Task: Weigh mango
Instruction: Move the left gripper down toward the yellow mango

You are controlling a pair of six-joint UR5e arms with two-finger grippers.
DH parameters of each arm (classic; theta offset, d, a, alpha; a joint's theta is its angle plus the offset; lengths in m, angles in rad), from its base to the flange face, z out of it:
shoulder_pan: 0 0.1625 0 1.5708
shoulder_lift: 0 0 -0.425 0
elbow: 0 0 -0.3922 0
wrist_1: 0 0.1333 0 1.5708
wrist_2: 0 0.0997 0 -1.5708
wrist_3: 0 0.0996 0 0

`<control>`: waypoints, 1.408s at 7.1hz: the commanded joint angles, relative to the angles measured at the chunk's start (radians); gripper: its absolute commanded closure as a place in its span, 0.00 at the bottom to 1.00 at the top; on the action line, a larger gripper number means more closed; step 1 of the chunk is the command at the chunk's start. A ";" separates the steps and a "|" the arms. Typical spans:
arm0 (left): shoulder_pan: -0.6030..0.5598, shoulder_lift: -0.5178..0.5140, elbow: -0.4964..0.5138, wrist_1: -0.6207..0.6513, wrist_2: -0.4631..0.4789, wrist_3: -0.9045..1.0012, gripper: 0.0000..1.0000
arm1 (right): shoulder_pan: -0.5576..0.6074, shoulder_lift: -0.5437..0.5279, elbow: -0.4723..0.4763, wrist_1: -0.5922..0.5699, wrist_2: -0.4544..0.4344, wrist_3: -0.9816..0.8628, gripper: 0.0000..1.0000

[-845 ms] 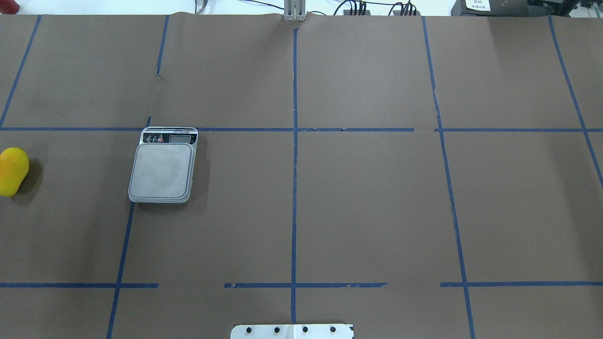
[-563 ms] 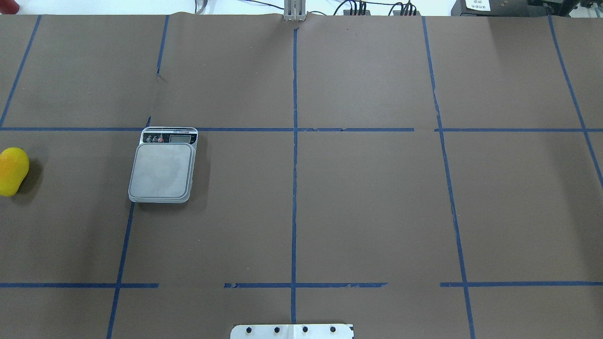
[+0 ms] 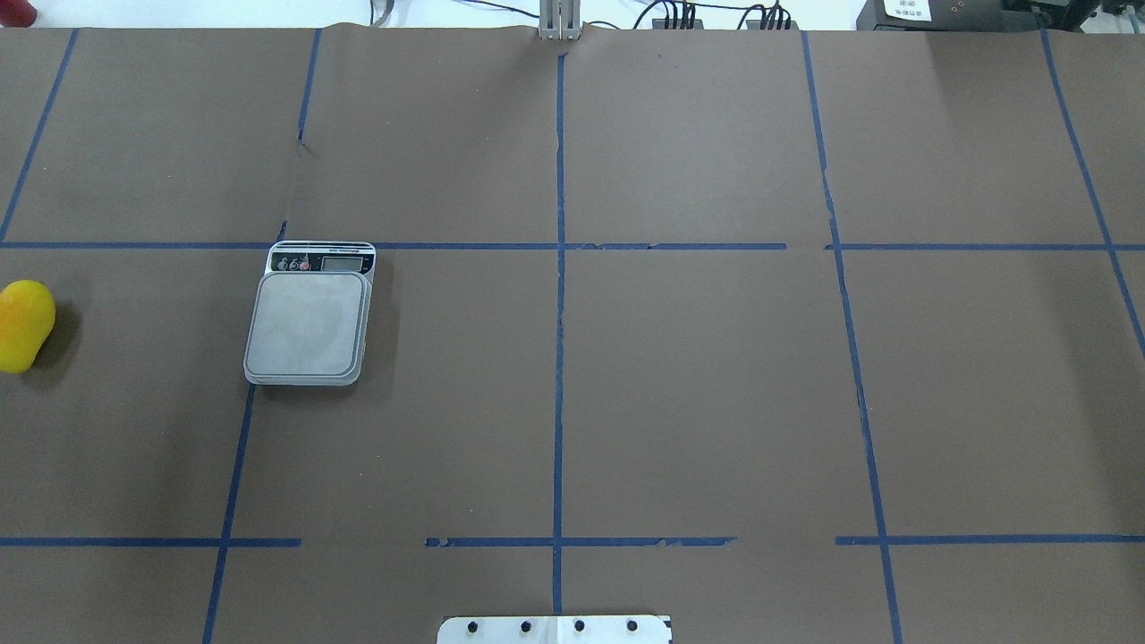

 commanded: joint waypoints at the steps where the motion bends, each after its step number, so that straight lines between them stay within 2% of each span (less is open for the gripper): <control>1: 0.136 0.007 -0.015 -0.032 -0.002 -0.029 0.00 | 0.000 0.000 0.000 0.000 0.000 0.000 0.00; 2: 0.207 0.007 -0.006 -0.093 -0.001 -0.147 0.00 | 0.000 0.000 0.000 0.000 0.000 0.000 0.00; 3: 0.288 0.010 0.029 -0.218 -0.001 -0.259 0.00 | 0.000 0.000 0.000 0.000 0.000 0.000 0.00; 4: 0.309 0.011 0.117 -0.346 -0.001 -0.276 0.00 | 0.000 0.000 0.000 0.000 0.000 0.000 0.00; 5: 0.345 0.010 0.145 -0.402 -0.001 -0.363 0.00 | 0.000 0.000 0.000 0.000 0.000 0.000 0.00; 6: 0.388 0.011 0.144 -0.430 -0.002 -0.430 0.00 | 0.000 0.000 0.000 0.000 0.000 0.000 0.00; 10: 0.444 0.004 0.185 -0.442 -0.011 -0.445 0.00 | 0.000 0.000 0.000 0.000 0.000 0.000 0.00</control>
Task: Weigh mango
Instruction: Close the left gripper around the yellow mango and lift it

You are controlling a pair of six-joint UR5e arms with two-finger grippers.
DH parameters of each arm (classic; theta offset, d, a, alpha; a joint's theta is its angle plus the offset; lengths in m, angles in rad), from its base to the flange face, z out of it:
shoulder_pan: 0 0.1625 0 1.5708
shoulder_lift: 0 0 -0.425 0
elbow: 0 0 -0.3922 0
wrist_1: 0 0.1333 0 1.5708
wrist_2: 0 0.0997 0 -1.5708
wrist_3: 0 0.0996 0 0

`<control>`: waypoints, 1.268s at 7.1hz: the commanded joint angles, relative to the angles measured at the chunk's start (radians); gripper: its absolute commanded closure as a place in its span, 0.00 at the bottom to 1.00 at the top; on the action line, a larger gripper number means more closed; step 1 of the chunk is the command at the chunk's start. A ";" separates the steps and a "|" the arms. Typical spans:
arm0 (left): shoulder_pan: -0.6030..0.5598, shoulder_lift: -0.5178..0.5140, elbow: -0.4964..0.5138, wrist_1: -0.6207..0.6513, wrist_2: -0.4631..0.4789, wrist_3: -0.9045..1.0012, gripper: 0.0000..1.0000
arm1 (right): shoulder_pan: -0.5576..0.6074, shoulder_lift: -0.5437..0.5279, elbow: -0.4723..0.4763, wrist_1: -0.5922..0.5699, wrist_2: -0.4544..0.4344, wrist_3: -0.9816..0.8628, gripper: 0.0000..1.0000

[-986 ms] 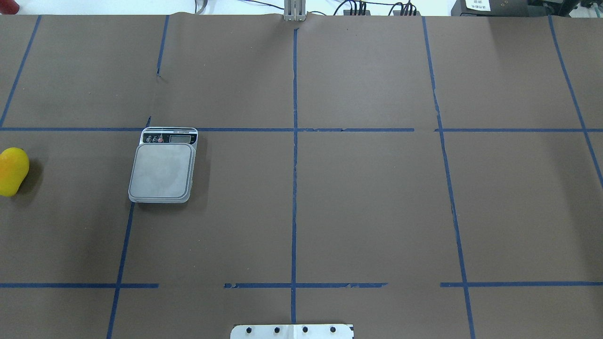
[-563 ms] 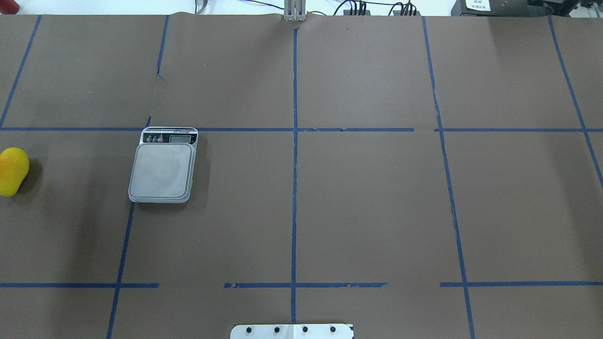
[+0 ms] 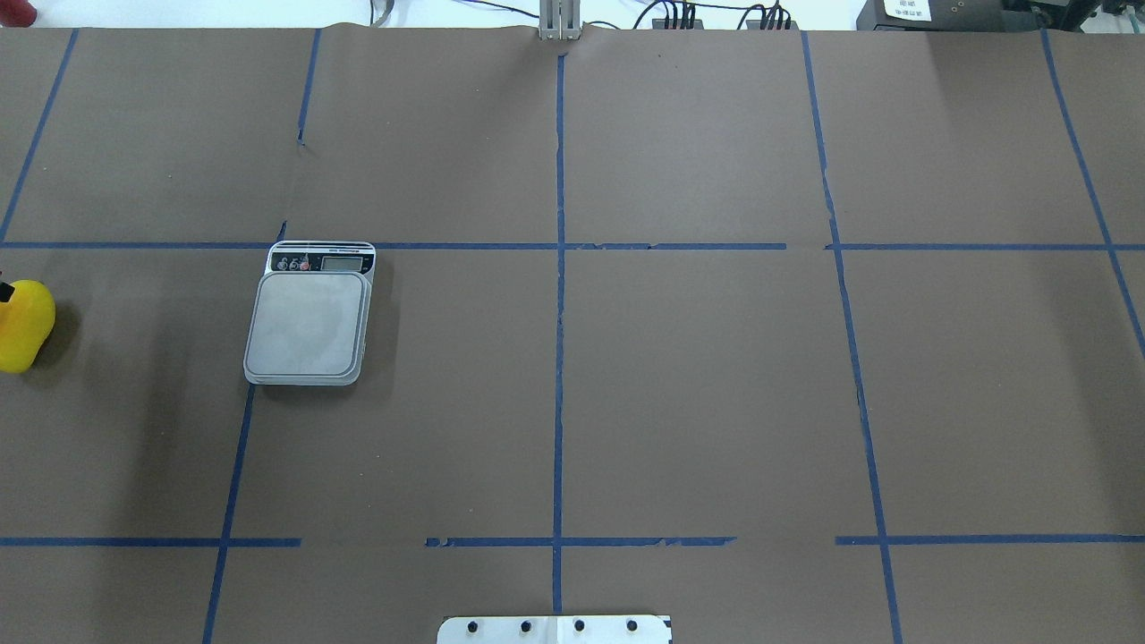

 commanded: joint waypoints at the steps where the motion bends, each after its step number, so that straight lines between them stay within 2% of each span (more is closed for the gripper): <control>1: 0.030 -0.007 0.021 -0.005 -0.021 -0.003 0.00 | 0.000 0.000 0.000 0.000 0.000 0.000 0.00; 4: 0.059 -0.010 0.056 -0.012 -0.072 -0.003 0.04 | 0.000 0.000 0.000 0.000 0.000 0.000 0.00; 5: 0.065 -0.012 0.062 -0.012 -0.080 -0.003 0.16 | 0.000 0.000 0.000 0.000 0.000 0.000 0.00; 6: 0.070 -0.012 0.062 -0.012 -0.092 -0.003 0.39 | 0.000 0.000 0.000 0.000 0.000 0.000 0.00; 8: 0.074 -0.012 0.053 -0.010 -0.115 -0.003 1.00 | 0.000 0.000 0.000 0.000 0.000 0.000 0.00; 9: 0.074 -0.012 0.014 -0.013 -0.123 -0.060 1.00 | 0.000 0.000 0.000 0.000 0.000 0.000 0.00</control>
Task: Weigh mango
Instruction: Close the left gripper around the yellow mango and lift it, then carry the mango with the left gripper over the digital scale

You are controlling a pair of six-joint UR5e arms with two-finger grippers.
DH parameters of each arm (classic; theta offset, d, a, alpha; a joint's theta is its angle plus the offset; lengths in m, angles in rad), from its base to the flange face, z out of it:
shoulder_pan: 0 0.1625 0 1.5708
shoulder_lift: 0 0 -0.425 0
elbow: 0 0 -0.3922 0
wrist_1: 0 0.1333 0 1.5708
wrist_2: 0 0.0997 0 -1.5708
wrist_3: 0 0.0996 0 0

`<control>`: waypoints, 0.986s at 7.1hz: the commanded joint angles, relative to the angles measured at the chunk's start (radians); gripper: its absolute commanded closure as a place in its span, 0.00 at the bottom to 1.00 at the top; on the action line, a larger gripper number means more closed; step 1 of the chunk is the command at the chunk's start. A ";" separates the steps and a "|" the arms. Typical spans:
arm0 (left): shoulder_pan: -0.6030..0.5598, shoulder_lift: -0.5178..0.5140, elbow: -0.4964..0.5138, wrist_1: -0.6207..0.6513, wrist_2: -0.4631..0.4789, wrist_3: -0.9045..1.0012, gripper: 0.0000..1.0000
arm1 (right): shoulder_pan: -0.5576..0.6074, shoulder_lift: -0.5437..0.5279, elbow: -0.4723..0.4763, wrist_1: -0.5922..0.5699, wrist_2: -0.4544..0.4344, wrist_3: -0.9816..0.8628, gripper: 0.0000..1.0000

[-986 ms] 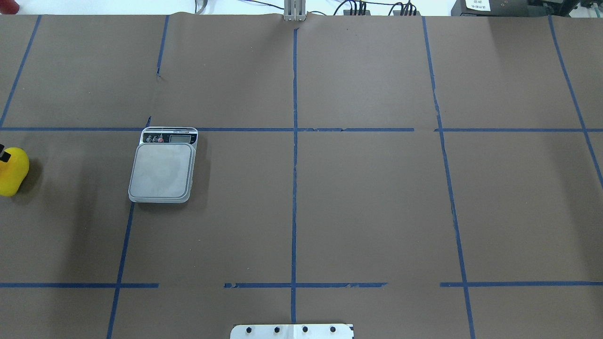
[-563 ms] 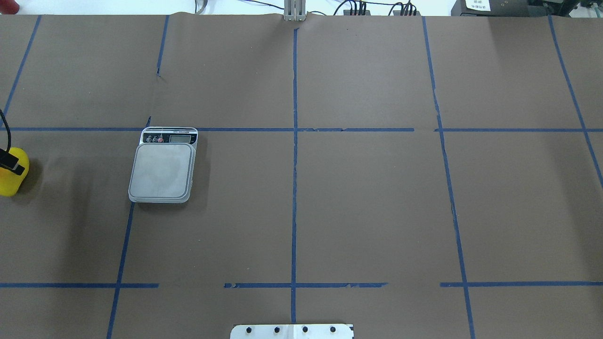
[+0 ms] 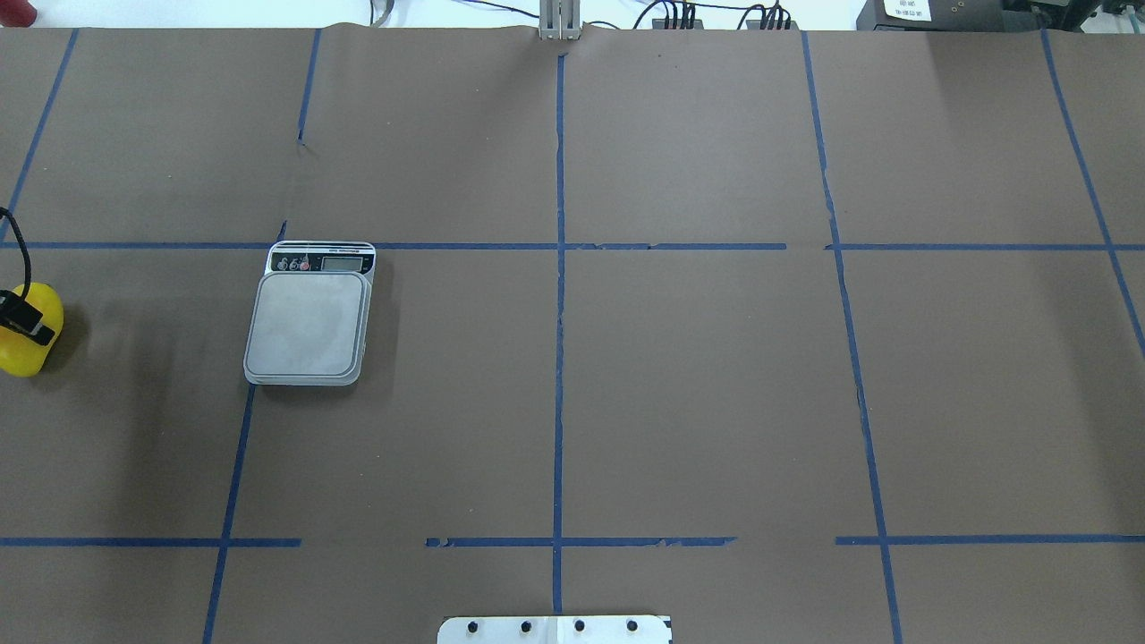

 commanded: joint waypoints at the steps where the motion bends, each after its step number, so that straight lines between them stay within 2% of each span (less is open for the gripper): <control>1: 0.010 -0.020 -0.135 0.003 -0.009 -0.237 1.00 | 0.000 0.000 0.000 0.000 0.000 0.000 0.00; 2: 0.058 -0.043 -0.237 0.007 0.001 -0.381 1.00 | 0.000 0.000 0.000 0.000 0.000 0.000 0.00; 3: 0.118 -0.079 -0.291 0.010 0.003 -0.473 1.00 | 0.000 0.000 0.000 0.000 0.000 0.000 0.00; 5: 0.245 -0.222 -0.288 0.013 0.020 -0.723 1.00 | 0.000 0.000 0.000 0.000 0.000 0.000 0.00; 7: 0.292 -0.247 -0.265 0.012 0.046 -0.752 1.00 | 0.000 0.000 0.000 0.000 0.000 0.000 0.00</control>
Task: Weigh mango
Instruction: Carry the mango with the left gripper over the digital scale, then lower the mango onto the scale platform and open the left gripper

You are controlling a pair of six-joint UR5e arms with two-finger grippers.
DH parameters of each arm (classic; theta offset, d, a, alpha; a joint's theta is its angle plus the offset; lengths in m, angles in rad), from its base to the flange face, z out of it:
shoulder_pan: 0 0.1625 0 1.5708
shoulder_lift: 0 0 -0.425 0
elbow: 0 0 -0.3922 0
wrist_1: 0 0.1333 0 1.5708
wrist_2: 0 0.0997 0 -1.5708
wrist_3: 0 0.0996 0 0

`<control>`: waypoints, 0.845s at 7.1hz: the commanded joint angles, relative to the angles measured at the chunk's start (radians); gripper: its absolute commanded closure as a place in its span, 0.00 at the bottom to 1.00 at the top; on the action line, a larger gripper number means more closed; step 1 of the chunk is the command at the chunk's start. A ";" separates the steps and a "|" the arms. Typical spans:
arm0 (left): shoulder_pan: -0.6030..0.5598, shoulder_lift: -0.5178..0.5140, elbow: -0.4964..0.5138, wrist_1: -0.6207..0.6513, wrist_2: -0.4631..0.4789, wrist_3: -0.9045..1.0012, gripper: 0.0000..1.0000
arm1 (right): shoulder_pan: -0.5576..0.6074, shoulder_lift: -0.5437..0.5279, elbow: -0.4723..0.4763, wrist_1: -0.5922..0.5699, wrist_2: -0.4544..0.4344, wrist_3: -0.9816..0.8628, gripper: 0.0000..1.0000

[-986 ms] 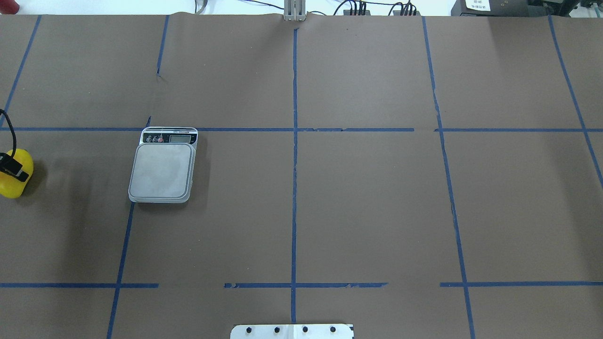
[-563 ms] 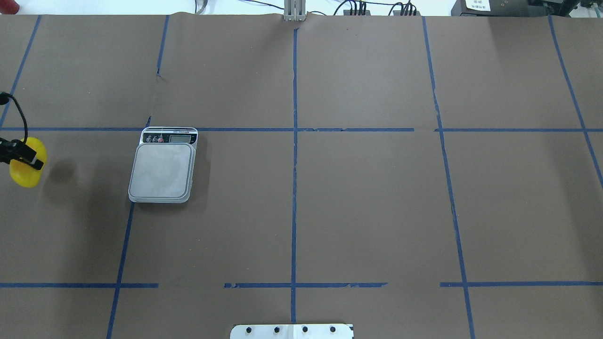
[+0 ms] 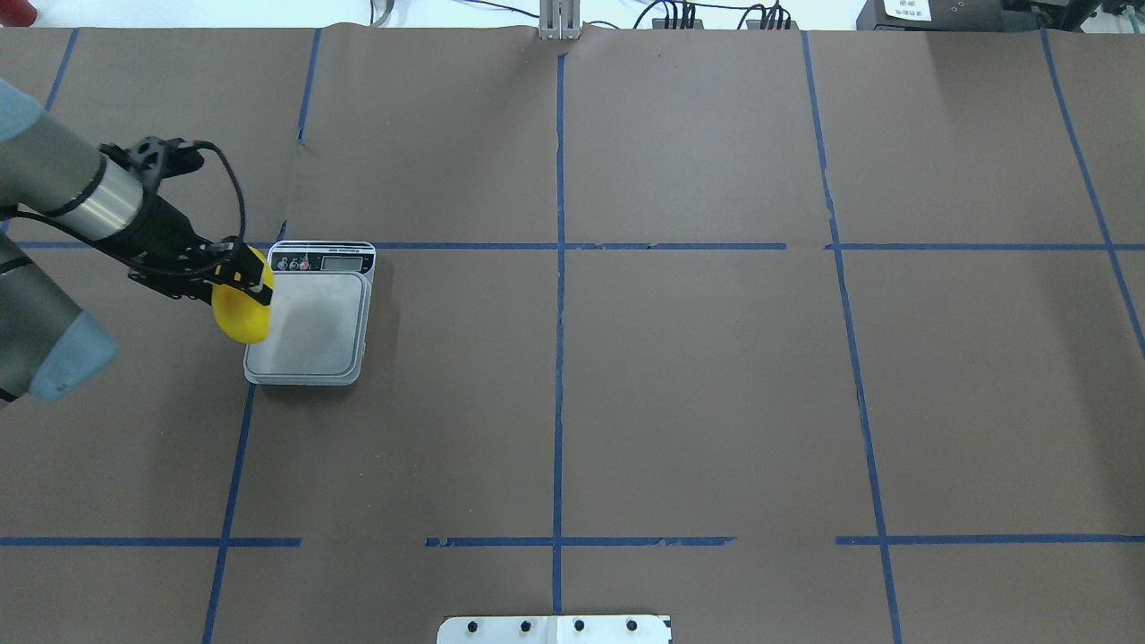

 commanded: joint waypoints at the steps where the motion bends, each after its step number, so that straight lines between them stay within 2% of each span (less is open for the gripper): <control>1: 0.026 -0.021 0.036 -0.007 0.011 -0.023 1.00 | 0.000 0.000 0.000 0.000 0.000 0.000 0.00; 4: 0.028 -0.048 0.062 -0.009 0.014 -0.023 1.00 | 0.000 0.000 0.000 0.000 0.000 0.000 0.00; 6: 0.029 -0.051 0.070 -0.009 0.049 -0.023 1.00 | 0.000 0.000 0.000 0.000 0.000 0.000 0.00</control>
